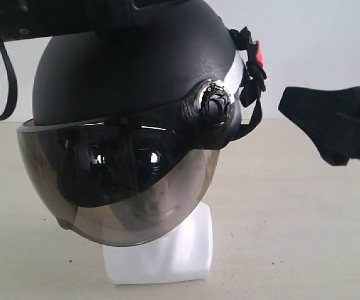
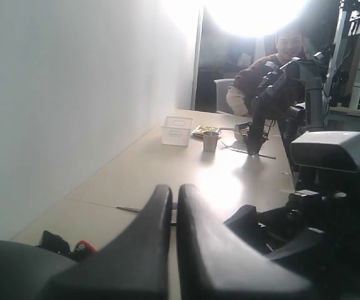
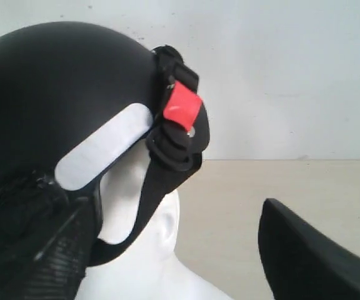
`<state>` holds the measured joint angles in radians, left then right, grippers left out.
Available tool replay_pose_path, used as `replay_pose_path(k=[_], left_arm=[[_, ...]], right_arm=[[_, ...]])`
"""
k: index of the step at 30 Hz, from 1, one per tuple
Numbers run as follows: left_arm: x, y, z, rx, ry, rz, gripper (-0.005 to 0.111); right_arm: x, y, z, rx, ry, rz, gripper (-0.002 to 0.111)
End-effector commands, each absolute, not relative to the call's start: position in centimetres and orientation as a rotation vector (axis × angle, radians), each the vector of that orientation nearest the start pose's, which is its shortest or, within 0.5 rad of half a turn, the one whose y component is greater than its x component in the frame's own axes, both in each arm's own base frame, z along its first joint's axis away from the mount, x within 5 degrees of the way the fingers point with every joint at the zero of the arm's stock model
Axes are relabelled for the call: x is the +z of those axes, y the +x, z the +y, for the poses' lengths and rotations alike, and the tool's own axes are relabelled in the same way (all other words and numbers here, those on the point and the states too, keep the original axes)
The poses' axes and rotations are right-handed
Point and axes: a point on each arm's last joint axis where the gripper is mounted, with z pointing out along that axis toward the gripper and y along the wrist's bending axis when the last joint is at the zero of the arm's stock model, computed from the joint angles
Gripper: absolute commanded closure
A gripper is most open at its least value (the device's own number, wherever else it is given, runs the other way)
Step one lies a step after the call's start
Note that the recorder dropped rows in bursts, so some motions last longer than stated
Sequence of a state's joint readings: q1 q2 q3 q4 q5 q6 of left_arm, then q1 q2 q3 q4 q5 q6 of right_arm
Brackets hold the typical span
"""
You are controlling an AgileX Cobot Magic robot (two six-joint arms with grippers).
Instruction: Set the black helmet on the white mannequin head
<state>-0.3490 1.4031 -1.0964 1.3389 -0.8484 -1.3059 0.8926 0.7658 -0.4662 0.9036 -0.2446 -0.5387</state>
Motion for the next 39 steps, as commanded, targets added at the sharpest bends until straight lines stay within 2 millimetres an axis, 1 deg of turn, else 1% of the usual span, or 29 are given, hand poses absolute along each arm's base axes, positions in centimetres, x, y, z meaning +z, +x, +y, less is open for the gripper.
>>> replay_pose_path(k=[1,2,4,7,12,15,18,24,33,35,39], left_arm=[[34.7,27.9,-16.4,-0.827,0.843,1.545,0.102],[34.7,27.9,-16.4,-0.823,0.841,1.548,0.102],[34.7,27.9,-16.4,-0.823,0.841,1.548,0.102],[34.9,27.9,-16.4,-0.826,0.832,1.543,0.102],[35.1,27.8,-16.3,-0.817,0.831,1.534,0.102],[35.1,27.8,-16.3,-0.817,0.831,1.534,0.102],[35.1,27.8,-16.3,-0.817,0.831,1.534,0.102],[35.1,27.8,-16.3,-0.819,0.832,1.533,0.102],[35.1,27.8,-16.3,-0.819,0.832,1.533,0.102],[35.1,27.8,-16.3,-0.819,0.832,1.533,0.102],[35.1,27.8,-16.3,-0.819,0.832,1.533,0.102]], right_arm=[[32.0,12.3,12.0,0.807,-0.233,1.656,0.044],[32.3,12.5,12.2,0.811,-0.233,1.657,0.048],[32.6,12.7,12.6,0.814,-0.234,1.656,0.05],[32.7,13.2,13.0,0.802,-0.219,1.66,0.05],[31.6,14.1,14.1,0.796,-0.212,1.725,0.05],[32.5,14.8,15.3,0.817,-0.234,1.737,0.05],[31.9,15.3,15.9,0.814,-0.231,1.769,0.05],[31.4,15.3,16.3,0.845,-0.22,1.817,0.05],[31.2,15.1,16.4,0.872,-0.222,1.848,0.051],[31.1,15.1,16.5,0.878,-0.22,1.855,0.054],[31.1,15.1,16.5,0.872,-0.231,1.854,0.072]])
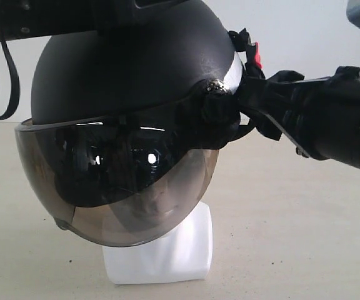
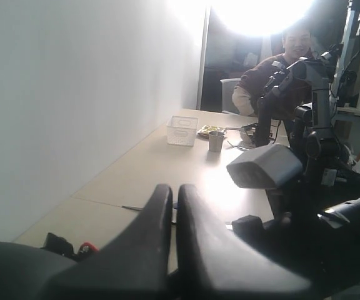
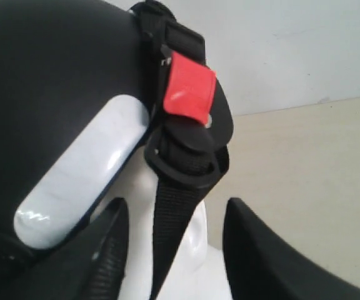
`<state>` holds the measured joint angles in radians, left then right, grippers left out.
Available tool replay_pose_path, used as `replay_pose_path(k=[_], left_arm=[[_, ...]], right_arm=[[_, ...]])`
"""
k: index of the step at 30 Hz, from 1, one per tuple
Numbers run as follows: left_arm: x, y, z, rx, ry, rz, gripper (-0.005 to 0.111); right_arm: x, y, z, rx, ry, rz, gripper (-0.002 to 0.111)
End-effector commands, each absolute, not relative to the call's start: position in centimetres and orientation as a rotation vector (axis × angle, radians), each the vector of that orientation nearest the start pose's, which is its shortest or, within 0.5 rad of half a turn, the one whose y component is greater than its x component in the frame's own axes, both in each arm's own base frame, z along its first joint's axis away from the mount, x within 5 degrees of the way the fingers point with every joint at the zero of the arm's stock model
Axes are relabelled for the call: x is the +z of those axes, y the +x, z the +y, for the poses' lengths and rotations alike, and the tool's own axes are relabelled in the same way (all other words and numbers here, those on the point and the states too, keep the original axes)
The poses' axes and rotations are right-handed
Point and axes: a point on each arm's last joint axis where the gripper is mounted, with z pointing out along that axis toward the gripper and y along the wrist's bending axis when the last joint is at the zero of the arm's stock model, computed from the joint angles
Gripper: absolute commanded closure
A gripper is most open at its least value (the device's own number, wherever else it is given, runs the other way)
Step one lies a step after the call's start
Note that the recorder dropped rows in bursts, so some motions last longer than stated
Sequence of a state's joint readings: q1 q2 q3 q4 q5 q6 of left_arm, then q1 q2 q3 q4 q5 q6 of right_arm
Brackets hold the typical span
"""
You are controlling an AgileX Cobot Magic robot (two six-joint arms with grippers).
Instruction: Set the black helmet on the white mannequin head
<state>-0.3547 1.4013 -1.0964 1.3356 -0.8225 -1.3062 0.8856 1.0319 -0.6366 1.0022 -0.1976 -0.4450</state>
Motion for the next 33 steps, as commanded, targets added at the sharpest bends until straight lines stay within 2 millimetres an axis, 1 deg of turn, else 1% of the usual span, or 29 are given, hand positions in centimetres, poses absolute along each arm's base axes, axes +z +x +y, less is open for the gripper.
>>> replay_pose_path(k=[1,4,8,13,18,21,25,30,33], left_arm=[[35.1,27.8,-16.3,-0.819,0.832,1.533,0.102],[35.1,27.8,-16.3,-0.819,0.832,1.533,0.102],[35.1,27.7,-16.3,-0.823,0.835,1.528,0.102],[35.7,27.4,-16.2,-0.814,0.831,1.516,0.102],[36.8,26.5,-15.8,-0.792,0.849,1.476,0.102],[37.4,26.1,-15.5,-0.754,0.847,1.471,0.102],[37.6,25.8,-15.2,-0.699,0.859,1.488,0.102],[37.7,25.7,-15.0,-0.697,0.852,1.493,0.102],[37.7,25.7,-15.0,-0.702,0.847,1.497,0.102]], right_arm=[[31.1,15.1,16.5,0.871,-0.233,1.853,0.076],[31.2,15.1,16.4,0.858,-0.24,1.845,0.087],[31.4,15.3,16.2,0.83,-0.229,1.819,0.108],[31.2,15.7,15.9,0.815,-0.22,1.834,0.108],[30.4,16.9,15.5,0.777,-0.188,1.881,0.108],[30.2,17.2,15.2,0.766,-0.171,1.893,0.108],[30.2,17.7,14.6,0.746,-0.141,1.897,0.108],[30.0,18.4,13.6,0.719,-0.104,1.912,0.108],[29.2,19.2,13.3,0.693,-0.094,1.959,0.108]])
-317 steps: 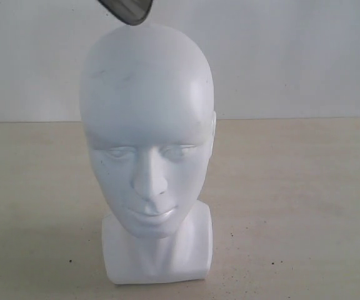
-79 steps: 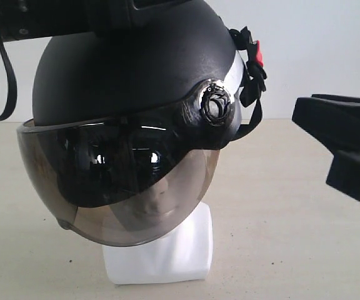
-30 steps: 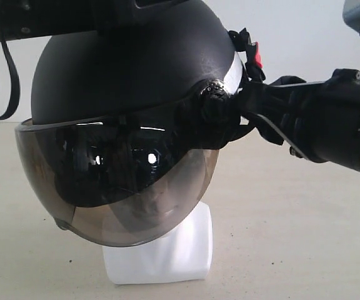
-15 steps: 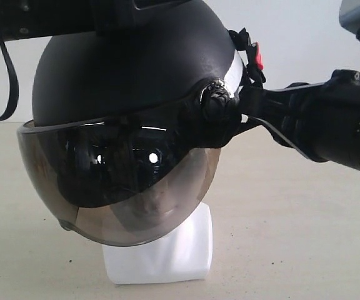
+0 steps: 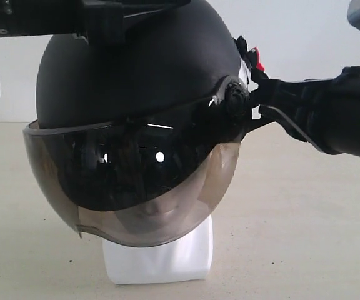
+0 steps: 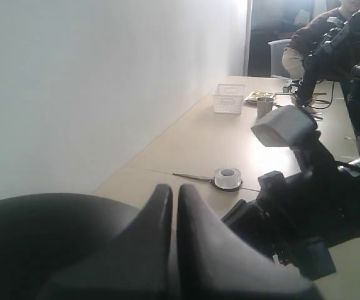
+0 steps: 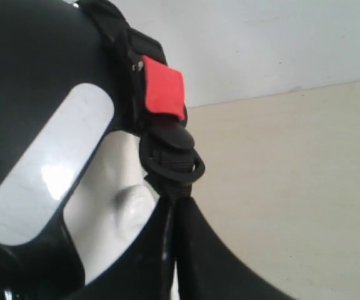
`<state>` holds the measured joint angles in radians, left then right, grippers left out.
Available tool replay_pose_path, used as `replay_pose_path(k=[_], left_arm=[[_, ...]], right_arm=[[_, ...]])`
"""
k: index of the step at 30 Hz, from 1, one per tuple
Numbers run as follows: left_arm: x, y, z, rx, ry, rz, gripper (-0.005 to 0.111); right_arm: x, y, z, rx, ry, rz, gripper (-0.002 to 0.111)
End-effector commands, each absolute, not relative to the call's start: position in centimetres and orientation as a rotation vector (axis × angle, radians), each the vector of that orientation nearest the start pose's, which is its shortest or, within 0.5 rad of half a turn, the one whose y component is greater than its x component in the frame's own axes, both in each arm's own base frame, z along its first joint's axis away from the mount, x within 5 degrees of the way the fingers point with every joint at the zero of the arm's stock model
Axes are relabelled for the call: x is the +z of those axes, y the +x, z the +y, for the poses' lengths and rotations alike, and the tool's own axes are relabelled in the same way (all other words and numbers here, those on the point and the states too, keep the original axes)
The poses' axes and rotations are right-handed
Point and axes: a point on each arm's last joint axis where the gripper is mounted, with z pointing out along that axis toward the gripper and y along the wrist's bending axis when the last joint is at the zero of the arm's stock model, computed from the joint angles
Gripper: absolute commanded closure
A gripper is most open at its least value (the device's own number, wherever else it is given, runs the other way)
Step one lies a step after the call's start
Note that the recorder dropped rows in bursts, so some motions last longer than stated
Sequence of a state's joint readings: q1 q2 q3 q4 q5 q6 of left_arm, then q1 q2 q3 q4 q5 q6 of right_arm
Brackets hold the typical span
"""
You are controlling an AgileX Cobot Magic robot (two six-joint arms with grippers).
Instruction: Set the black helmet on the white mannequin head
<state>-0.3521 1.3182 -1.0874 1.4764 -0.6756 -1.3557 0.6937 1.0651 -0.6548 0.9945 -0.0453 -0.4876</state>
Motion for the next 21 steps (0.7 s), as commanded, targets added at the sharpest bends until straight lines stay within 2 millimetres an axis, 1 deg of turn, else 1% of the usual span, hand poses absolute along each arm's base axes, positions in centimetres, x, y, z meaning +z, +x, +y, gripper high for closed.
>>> replay_pose_path(k=[1,2,5,8,11,13,21], left_arm=[[37.7,25.7,-15.0,-0.702,0.847,1.497,0.102],[37.8,25.6,-15.0,-0.705,0.85,1.493,0.102],[37.8,25.6,-15.0,-0.705,0.85,1.493,0.102],[37.7,25.6,-15.1,-0.713,0.847,1.499,0.102],[37.8,25.5,-15.2,-0.747,0.848,1.5,0.102],[37.8,25.3,-15.3,-0.775,0.854,1.498,0.102],[37.8,25.3,-15.3,-0.793,0.836,1.511,0.102]], right_arm=[[28.9,19.4,13.4,0.682,-0.092,1.973,0.108],[28.2,19.9,13.6,0.663,-0.088,1.996,0.108],[27.4,20.4,13.8,0.644,-0.087,2.023,0.108],[27.5,20.6,13.7,0.614,-0.087,2.001,0.108],[27.6,20.6,13.7,0.578,-0.133,1.985,0.108],[27.6,20.7,13.6,0.571,-0.137,1.981,0.108],[28.1,20.8,13.7,0.552,-0.153,1.955,0.108]])
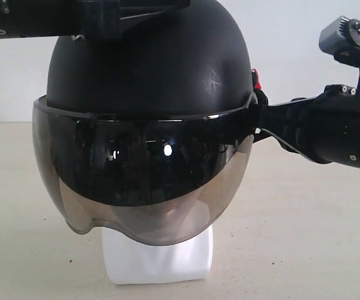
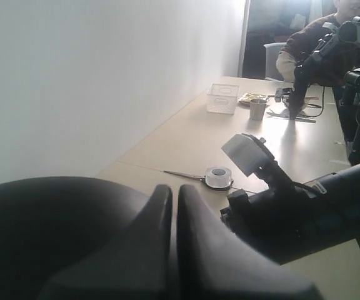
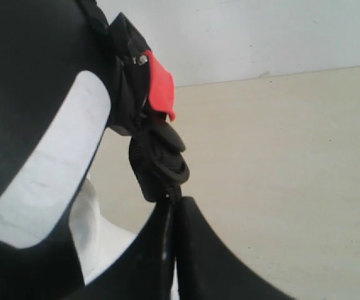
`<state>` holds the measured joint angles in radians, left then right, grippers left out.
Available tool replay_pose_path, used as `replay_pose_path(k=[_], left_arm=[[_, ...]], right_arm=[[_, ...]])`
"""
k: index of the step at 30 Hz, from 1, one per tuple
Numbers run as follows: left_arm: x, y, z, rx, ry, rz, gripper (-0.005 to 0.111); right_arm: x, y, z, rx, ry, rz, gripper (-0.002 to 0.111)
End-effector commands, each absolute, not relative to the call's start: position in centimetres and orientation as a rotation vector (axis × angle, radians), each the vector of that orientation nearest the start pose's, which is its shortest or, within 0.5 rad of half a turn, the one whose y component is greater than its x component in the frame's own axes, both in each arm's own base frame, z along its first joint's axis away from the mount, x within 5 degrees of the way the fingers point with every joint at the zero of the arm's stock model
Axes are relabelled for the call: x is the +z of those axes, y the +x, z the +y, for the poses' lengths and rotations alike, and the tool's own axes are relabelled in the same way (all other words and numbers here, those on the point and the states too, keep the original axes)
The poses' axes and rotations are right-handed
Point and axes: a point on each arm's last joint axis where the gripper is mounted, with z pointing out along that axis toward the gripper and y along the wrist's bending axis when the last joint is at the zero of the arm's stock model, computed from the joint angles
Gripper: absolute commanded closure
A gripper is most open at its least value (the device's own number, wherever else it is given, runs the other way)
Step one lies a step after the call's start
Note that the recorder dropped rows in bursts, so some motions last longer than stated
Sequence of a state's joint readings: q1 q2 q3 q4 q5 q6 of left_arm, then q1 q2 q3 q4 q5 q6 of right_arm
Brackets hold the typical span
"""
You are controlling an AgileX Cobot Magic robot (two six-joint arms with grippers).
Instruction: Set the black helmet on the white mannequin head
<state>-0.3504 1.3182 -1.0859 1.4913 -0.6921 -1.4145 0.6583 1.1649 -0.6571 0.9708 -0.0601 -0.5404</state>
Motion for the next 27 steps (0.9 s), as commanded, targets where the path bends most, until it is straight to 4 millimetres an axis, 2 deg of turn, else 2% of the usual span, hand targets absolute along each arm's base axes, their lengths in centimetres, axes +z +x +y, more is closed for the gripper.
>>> replay_pose_path(k=[1,12,21,27], left_arm=[[37.8,25.3,-15.3,-0.799,0.833,1.514,0.102],[37.5,25.3,-15.2,-0.776,0.847,1.544,0.102],[37.2,25.5,-15.3,-0.781,0.841,1.565,0.102],[37.0,25.6,-15.3,-0.775,0.852,1.581,0.102]], right_arm=[[28.3,21.0,13.7,0.549,-0.157,1.946,0.108],[29.3,21.9,13.8,0.579,-0.183,1.967,0.108],[29.1,21.4,14.1,0.622,-0.216,2.004,0.108],[30.3,20.7,13.6,0.642,-0.215,1.959,0.106]])
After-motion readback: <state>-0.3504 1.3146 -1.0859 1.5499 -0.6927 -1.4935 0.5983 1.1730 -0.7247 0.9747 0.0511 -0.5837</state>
